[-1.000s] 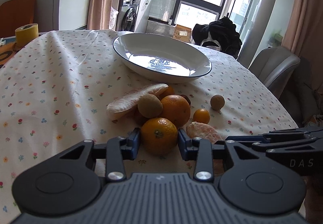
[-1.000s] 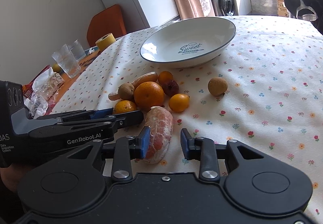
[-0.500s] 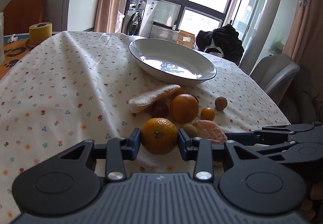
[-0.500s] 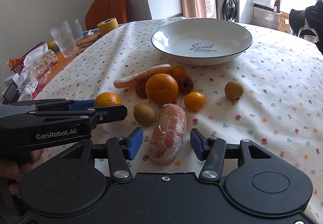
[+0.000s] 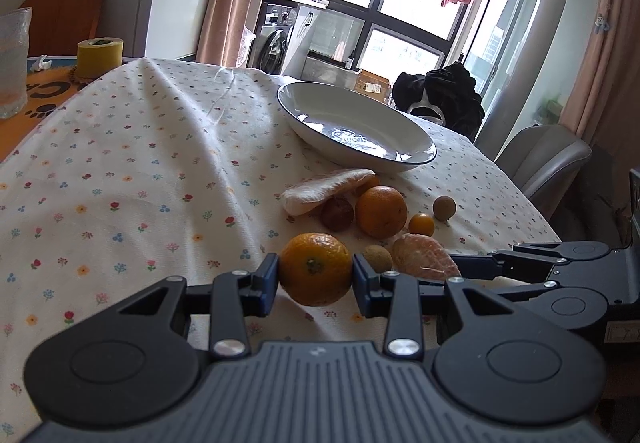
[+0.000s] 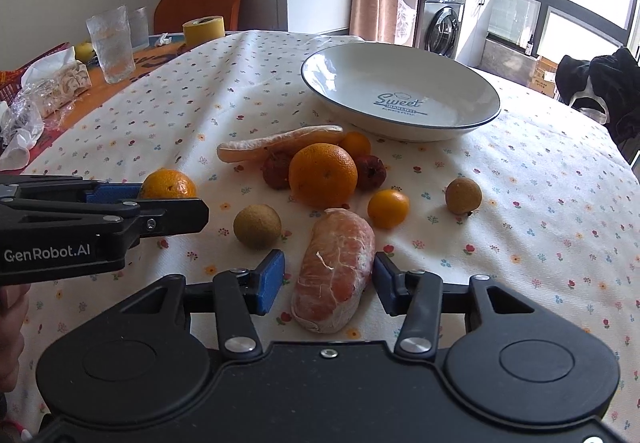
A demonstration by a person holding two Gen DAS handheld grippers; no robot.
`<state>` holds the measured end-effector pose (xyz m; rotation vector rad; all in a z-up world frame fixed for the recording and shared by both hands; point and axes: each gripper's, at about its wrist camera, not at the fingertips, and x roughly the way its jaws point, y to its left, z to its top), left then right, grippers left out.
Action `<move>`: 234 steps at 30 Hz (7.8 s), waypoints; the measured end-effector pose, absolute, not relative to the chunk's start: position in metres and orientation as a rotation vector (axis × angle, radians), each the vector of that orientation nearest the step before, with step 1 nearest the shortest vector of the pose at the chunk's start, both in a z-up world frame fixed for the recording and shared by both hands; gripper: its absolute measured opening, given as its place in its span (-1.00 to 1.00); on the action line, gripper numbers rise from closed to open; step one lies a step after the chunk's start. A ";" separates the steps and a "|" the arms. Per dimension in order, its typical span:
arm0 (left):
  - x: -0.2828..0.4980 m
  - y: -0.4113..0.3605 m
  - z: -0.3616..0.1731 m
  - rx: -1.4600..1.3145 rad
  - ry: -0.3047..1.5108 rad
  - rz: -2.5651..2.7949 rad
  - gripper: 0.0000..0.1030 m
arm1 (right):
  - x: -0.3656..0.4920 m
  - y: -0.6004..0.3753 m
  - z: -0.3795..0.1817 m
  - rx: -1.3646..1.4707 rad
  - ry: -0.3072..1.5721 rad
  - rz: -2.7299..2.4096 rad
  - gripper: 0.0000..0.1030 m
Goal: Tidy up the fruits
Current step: 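Grasp the large orange with the left gripper while the right gripper holds the pomelo, then lift and carry the orange and pomelo segment toward the white bowl with both grippers, then lower both fruits into the white bowl and open both grippers, then withdraw both grippers from the bowl back over the remaining fruit, then grasp the brown kiwi with the left gripper while the right gripper grasps a small mandarin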
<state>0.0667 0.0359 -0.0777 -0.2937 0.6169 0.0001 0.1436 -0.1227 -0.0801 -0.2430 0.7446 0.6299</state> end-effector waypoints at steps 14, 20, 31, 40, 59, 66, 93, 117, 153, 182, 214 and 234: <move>0.060 0.036 -0.078 -0.295 0.613 0.011 -0.28 | 0.144 -0.124 -0.080 -0.245 0.709 0.640 -0.36; 0.059 0.037 -0.077 -0.300 0.618 0.027 -0.28 | 0.143 -0.133 -0.071 -0.199 0.689 0.676 -0.55; 0.063 0.029 -0.071 -0.274 0.618 0.026 -0.28 | 0.142 -0.149 -0.052 -0.117 0.644 0.721 -0.61; 0.072 0.022 -0.059 -0.242 0.602 0.030 -0.28 | 0.155 -0.159 -0.039 -0.098 0.595 0.712 -0.62; 0.121 0.014 -0.040 -0.178 0.593 0.030 -0.28 | 0.206 -0.165 -0.035 -0.058 0.553 0.697 -0.62; 0.145 0.010 -0.035 -0.139 0.611 0.012 -0.28 | 0.232 -0.164 -0.033 -0.046 0.541 0.690 -0.62; 0.229 0.011 -0.043 -0.122 0.662 0.056 -0.27 | 0.284 -0.160 -0.061 0.043 0.576 0.701 -0.49; 0.173 0.010 -0.017 -0.111 0.609 0.149 0.53 | 0.264 -0.178 -0.029 0.069 0.559 0.665 0.71; 0.070 0.004 0.005 -0.209 0.539 0.211 0.99 | 0.181 -0.215 -0.010 0.043 0.502 0.681 1.00; 0.075 -0.001 -0.040 -0.261 0.617 0.146 0.82 | 0.188 -0.219 -0.045 0.041 0.612 0.731 0.99; 0.101 0.000 -0.076 -0.346 0.690 0.115 -0.51 | 0.204 -0.174 -0.080 -0.057 0.707 0.813 0.22; 0.079 0.018 -0.048 -0.372 0.591 0.133 -0.51 | 0.201 -0.170 -0.057 -0.078 0.675 0.777 -0.54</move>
